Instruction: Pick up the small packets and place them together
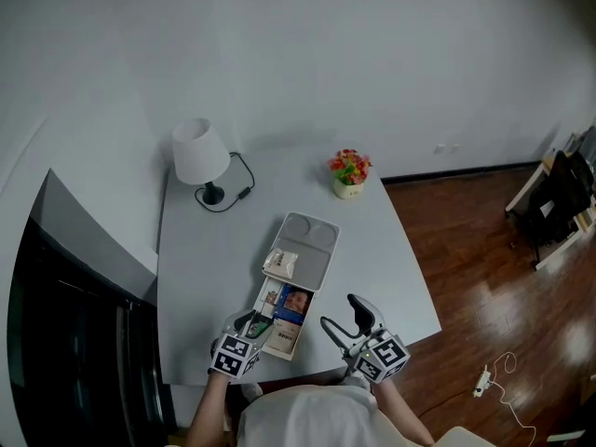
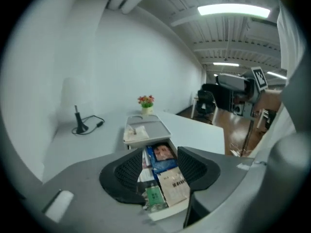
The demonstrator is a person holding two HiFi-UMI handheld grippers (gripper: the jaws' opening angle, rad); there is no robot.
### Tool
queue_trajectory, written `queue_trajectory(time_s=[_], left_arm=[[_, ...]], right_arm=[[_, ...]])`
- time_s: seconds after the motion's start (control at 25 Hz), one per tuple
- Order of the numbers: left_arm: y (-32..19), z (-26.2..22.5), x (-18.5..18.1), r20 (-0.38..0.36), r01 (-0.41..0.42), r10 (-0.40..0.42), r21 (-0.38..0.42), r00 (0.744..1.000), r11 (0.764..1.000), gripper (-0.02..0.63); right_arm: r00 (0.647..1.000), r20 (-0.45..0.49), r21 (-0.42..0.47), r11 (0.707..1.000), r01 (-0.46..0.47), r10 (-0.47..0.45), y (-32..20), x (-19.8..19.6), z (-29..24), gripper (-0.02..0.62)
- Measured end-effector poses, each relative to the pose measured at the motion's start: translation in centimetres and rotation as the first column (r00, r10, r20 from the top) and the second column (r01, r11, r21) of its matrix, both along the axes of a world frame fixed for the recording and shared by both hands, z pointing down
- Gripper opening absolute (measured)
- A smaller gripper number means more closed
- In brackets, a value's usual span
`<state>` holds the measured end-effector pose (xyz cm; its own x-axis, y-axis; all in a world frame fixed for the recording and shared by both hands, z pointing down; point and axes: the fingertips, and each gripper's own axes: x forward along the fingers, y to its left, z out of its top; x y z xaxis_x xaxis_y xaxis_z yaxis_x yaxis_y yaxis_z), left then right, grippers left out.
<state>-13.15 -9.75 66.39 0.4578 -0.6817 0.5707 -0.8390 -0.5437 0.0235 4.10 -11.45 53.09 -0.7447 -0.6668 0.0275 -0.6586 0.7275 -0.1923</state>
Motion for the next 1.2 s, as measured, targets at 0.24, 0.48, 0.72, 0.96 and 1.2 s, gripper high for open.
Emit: queue_trajectory(time_s=[0.24, 0.48, 0.72, 0.96, 1.2], left_arm=[[1.6, 7.2, 2.8, 0.146, -0.232, 0.283, -0.293, 0.948, 0.928, 0.411], [0.4, 11.5, 3.4, 0.234, -0.290, 0.400, -0.393, 0.886, 0.873, 0.420], [0.4, 14.2, 4.2, 0.267, -0.321, 0.487, -0.486, 0.831, 0.813, 0.419], [0.2, 14.9, 4.1, 0.275, -0.272, 0.454, -0.508, 0.848, 0.817, 0.408], [0.0, 14.6, 3.9, 0.282, -0.174, 0.354, -0.508, 0.892, 0.843, 0.362]], right_arm=[[1.000, 0.008, -0.013, 1.000, -0.020, 0.020, 0.6, 1.0, 0.0, 0.354], [0.999, -0.007, -0.012, 0.999, -0.033, 0.032, 1.1, 1.6, 0.0, 0.354], [0.998, -0.017, -0.028, 0.998, -0.057, 0.056, 1.7, 2.8, 0.5, 0.354], [0.996, -0.021, -0.035, 0.996, -0.086, 0.085, 2.1, 4.1, 0.8, 0.354], [0.995, -0.020, -0.038, 0.995, -0.095, 0.094, 2.3, 4.6, 0.9, 0.354]])
